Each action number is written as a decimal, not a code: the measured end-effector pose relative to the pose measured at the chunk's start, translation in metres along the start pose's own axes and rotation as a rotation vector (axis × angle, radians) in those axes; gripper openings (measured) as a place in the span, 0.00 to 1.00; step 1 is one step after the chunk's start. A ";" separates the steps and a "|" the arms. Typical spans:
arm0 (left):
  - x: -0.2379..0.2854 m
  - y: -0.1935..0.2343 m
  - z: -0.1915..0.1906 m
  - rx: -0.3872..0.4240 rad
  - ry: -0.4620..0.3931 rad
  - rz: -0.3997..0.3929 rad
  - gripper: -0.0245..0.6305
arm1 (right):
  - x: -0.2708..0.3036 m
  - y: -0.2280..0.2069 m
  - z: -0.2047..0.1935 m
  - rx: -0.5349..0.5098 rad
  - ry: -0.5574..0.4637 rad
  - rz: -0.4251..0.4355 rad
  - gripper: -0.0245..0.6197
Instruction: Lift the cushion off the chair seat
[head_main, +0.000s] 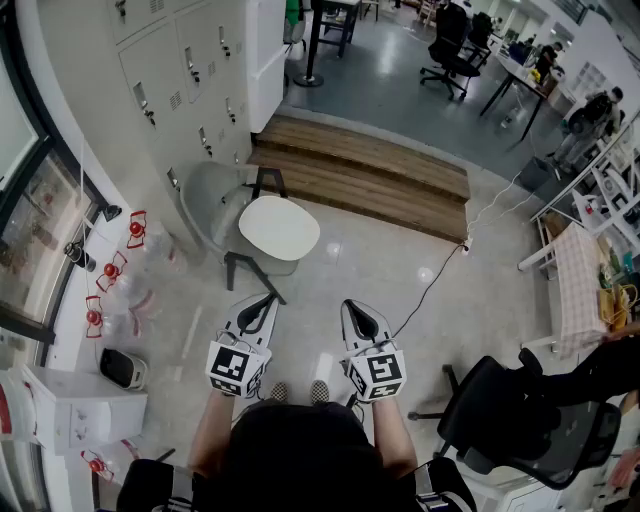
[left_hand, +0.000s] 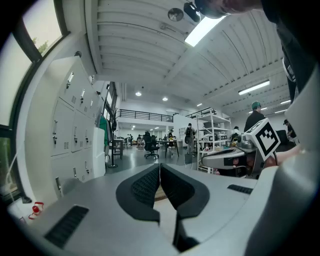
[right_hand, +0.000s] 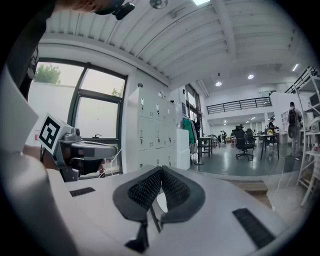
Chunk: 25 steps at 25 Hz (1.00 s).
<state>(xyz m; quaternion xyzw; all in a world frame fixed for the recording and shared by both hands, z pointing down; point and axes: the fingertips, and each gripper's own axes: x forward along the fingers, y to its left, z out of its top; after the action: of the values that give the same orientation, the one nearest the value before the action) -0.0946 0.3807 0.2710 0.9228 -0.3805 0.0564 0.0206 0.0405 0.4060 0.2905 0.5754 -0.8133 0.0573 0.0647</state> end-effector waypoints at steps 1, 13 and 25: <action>0.000 0.001 0.000 -0.001 0.001 -0.001 0.07 | 0.001 0.001 0.000 -0.001 0.001 -0.001 0.08; 0.003 0.029 -0.001 -0.002 -0.007 -0.021 0.07 | 0.026 0.006 0.005 0.004 -0.006 -0.052 0.09; -0.014 0.086 -0.012 -0.005 -0.018 -0.013 0.07 | 0.062 0.041 0.005 -0.002 -0.002 -0.068 0.09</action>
<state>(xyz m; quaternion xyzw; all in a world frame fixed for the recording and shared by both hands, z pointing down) -0.1664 0.3304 0.2811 0.9257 -0.3747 0.0470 0.0200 -0.0187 0.3607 0.2955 0.6026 -0.7935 0.0539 0.0664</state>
